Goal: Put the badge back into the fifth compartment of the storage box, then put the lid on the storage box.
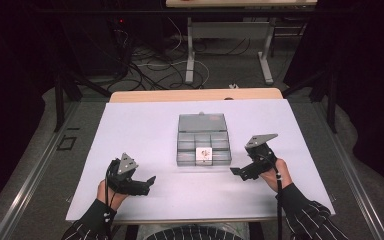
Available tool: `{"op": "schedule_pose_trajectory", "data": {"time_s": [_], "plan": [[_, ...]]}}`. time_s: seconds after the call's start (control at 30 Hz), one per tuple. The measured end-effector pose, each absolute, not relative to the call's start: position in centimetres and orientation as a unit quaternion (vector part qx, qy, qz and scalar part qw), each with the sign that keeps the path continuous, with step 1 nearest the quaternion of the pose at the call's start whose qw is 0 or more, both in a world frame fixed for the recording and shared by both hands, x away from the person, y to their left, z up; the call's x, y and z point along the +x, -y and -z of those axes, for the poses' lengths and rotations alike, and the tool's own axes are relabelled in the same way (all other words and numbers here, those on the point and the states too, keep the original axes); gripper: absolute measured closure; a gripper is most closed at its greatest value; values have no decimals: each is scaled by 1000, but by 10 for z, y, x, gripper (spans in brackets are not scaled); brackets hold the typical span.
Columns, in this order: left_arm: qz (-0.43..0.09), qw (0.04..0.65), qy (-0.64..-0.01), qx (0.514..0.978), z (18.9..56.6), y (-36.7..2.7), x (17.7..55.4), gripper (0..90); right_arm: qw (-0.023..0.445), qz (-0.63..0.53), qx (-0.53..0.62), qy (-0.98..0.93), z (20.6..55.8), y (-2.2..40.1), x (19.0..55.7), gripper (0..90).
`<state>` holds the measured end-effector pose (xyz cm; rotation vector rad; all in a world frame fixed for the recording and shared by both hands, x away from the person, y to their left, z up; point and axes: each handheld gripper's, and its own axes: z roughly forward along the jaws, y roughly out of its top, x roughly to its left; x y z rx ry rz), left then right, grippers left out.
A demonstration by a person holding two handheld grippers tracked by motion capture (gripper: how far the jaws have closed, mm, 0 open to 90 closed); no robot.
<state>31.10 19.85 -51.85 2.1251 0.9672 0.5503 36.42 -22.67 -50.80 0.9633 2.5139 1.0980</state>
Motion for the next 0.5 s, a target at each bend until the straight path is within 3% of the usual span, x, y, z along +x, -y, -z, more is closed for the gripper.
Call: {"op": "schedule_pose_trajectory", "data": {"time_s": [0.5], "plan": [[-208,351,-383,828,517,-193,314,19,130,-371,336,-856,508,243,353,0]]}}
